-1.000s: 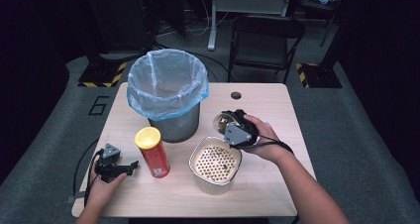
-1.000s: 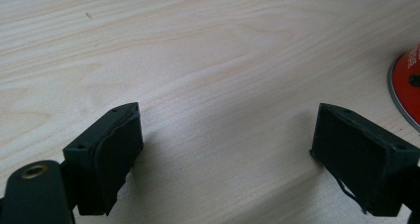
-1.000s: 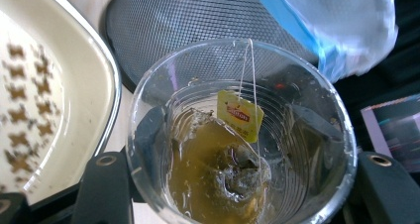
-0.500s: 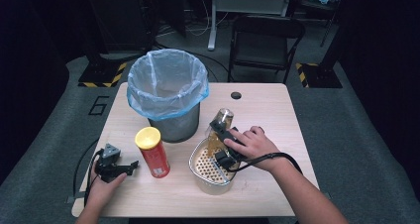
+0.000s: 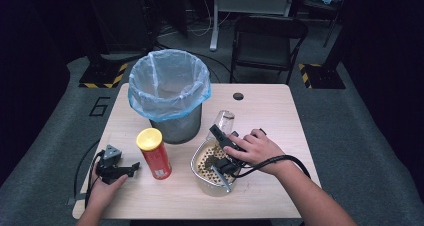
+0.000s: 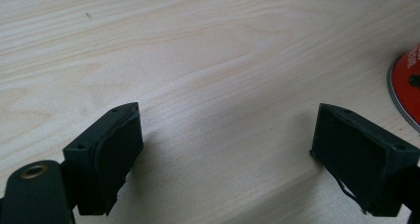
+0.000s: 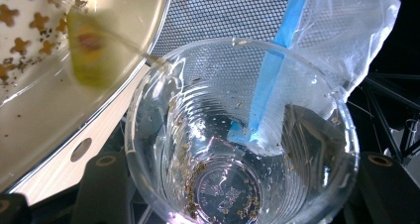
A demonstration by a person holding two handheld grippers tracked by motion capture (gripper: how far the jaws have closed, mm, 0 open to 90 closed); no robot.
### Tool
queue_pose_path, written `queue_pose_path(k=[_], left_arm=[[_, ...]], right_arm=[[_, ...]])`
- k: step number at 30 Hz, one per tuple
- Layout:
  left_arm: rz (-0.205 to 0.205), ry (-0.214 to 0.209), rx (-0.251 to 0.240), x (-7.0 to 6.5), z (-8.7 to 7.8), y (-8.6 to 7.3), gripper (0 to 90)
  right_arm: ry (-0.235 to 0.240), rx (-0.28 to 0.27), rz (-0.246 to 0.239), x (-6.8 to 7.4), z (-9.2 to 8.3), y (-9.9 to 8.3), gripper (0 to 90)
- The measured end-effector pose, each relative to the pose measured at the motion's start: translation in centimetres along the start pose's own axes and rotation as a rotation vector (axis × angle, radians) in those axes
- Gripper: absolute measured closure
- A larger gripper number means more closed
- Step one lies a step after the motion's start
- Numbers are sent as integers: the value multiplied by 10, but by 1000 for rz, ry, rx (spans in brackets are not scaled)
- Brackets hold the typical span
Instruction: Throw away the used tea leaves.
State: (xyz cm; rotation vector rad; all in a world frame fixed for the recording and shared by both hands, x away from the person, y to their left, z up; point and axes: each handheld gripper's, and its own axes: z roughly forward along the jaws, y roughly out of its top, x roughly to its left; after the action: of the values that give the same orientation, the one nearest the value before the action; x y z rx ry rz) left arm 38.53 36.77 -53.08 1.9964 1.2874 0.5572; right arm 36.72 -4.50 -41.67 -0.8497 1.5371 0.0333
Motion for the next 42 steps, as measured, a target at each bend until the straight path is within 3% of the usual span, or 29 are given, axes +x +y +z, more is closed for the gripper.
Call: queue_pose_path(k=[20, 42], left_arm=[[3, 3, 0, 0, 0, 0, 118], [2, 2, 0, 0, 0, 0, 118]], right_arm=[[-3, -28, -40, -3, -3, 5, 367], [-33, -41, -19, -5, -11, 6, 363]])
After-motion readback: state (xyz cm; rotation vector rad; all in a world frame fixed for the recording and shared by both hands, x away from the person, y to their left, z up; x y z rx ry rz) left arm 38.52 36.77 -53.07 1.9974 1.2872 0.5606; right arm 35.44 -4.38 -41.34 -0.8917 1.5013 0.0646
